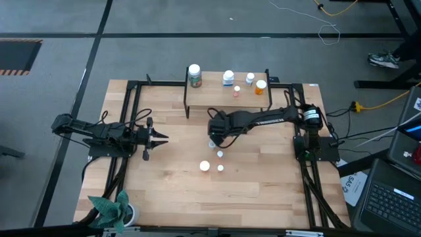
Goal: Pick and place medicine bottles onto shelf by color
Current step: Put the top orange pill bottle on the shelf
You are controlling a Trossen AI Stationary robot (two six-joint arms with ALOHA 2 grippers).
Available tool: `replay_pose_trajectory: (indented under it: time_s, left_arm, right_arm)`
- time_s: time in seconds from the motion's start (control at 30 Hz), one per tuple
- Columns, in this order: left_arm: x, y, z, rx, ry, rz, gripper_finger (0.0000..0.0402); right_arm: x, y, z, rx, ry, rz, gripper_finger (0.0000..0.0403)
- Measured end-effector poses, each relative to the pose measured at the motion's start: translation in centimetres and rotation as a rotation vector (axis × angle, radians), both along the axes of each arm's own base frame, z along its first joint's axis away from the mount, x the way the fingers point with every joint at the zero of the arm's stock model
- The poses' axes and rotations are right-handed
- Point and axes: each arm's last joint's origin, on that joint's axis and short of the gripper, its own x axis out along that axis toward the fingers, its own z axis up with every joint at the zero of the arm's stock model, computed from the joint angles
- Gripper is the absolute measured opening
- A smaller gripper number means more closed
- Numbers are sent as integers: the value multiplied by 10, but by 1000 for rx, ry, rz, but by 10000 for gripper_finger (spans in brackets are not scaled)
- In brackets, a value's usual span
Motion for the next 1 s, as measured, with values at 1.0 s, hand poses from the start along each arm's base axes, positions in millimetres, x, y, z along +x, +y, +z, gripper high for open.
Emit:
replay_pose_trajectory:
  time_s: [1.0]
  left_arm:
    - [0, 0, 0, 1, 0, -8, 80]
  right_arm:
    - [48, -36, 21, -753, -730, 59, 156]
